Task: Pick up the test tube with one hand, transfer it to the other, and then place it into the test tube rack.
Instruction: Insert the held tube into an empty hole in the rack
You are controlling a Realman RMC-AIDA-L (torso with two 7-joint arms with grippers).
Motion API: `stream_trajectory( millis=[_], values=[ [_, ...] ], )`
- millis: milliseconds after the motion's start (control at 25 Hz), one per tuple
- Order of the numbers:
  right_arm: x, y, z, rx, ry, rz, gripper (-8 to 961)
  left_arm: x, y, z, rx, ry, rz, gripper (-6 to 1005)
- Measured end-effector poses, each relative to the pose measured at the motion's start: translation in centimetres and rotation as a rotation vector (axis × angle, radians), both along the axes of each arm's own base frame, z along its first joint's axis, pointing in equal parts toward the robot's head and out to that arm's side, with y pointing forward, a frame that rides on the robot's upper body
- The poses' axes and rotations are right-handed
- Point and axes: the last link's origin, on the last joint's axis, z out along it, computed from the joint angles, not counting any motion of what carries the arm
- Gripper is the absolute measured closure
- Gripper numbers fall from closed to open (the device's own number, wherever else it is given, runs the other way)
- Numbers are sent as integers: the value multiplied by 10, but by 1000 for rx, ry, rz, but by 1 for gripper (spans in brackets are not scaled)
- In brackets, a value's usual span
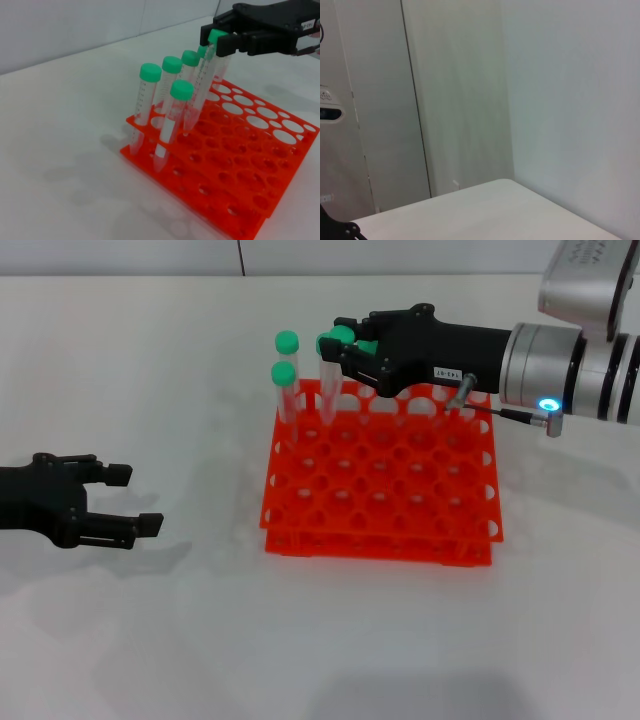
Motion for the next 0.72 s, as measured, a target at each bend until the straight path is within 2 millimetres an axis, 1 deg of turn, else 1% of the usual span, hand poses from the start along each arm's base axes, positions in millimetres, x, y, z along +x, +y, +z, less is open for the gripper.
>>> stream_trajectory(
  millis=[720],
  values=[
    [-4, -1, -5, -10, -18, 17, 625, -1, -2, -3, -8, -9, 8, 110]
  ],
)
